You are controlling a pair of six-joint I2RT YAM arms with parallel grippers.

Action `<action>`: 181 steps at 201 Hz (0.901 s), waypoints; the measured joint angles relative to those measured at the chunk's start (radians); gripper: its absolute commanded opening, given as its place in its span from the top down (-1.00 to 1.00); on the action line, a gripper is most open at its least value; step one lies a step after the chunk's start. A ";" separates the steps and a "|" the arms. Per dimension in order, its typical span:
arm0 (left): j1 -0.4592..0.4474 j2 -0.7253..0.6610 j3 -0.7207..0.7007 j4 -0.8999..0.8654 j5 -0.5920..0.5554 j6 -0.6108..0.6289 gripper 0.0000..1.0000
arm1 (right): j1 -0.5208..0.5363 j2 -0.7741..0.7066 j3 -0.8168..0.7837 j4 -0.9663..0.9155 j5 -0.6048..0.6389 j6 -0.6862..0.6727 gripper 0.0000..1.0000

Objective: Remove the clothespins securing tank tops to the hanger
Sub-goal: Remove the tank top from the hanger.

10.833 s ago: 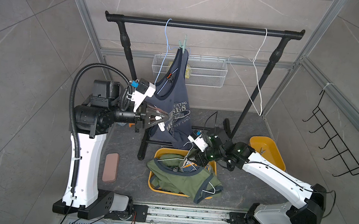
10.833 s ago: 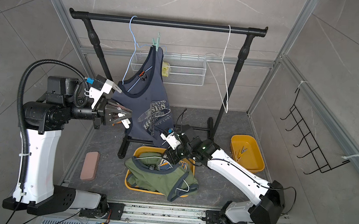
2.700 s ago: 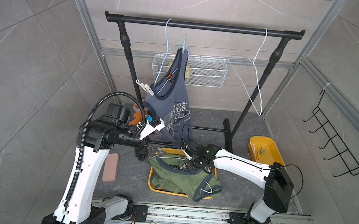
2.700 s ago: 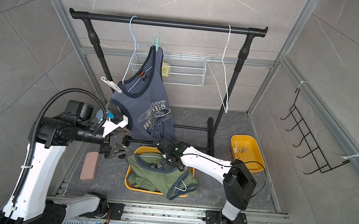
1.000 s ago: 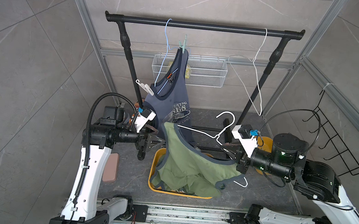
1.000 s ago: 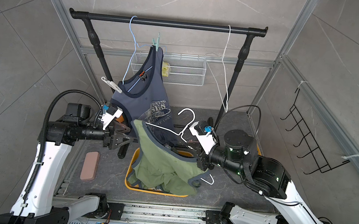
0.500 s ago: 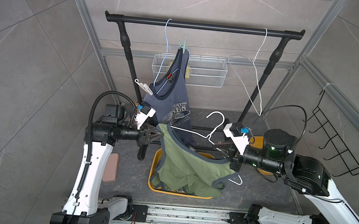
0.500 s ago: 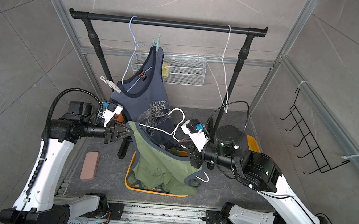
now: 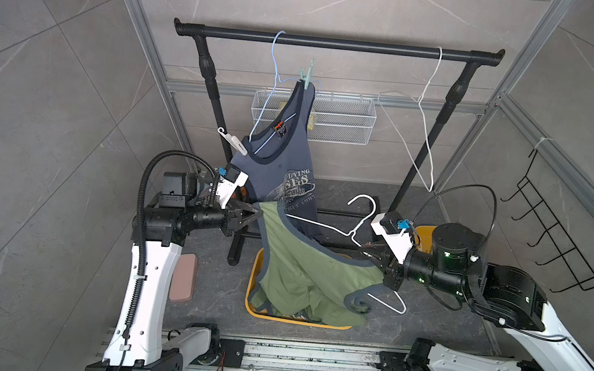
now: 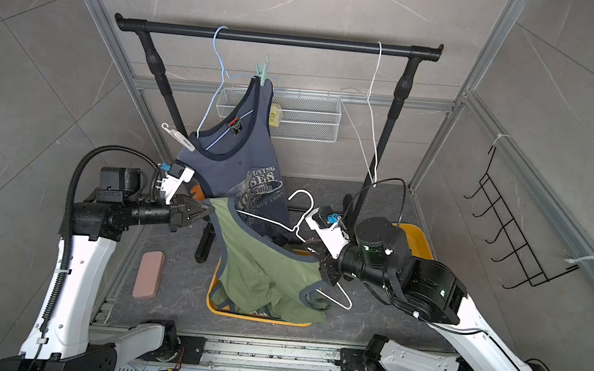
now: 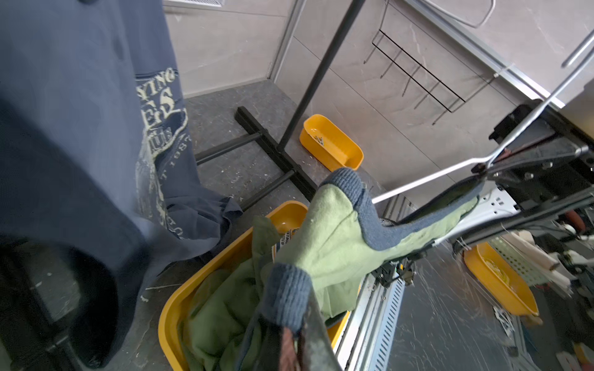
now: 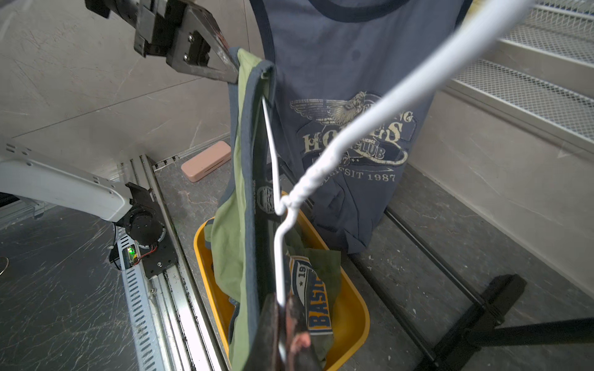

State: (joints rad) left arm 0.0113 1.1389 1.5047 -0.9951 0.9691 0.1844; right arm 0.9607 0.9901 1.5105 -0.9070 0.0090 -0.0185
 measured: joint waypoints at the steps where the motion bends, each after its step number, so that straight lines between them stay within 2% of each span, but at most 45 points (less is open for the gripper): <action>1: 0.002 0.000 0.000 0.002 -0.001 -0.004 1.00 | 0.000 -0.001 -0.002 -0.002 0.002 0.000 1.00; 47: 0.029 -0.004 -0.012 0.056 -0.021 -0.080 1.00 | 0.000 -0.070 -0.078 0.015 0.035 0.019 1.00; 99: 0.029 -0.014 -0.088 0.081 -0.055 -0.101 1.00 | 0.000 -0.142 -0.093 0.146 0.055 0.026 1.00; 150: 0.029 -0.019 -0.121 0.083 -0.067 -0.094 1.00 | 0.000 -0.069 -0.093 0.286 0.051 0.026 1.00; 181: 0.024 -0.042 -0.121 0.032 -0.043 -0.011 1.00 | 0.000 0.027 -0.091 0.384 0.032 0.026 1.00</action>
State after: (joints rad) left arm 0.0353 1.0973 1.3834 -0.9634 0.9264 0.1738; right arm 0.9607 1.0176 1.4197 -0.5228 0.0406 0.0071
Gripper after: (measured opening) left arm 0.056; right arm 0.053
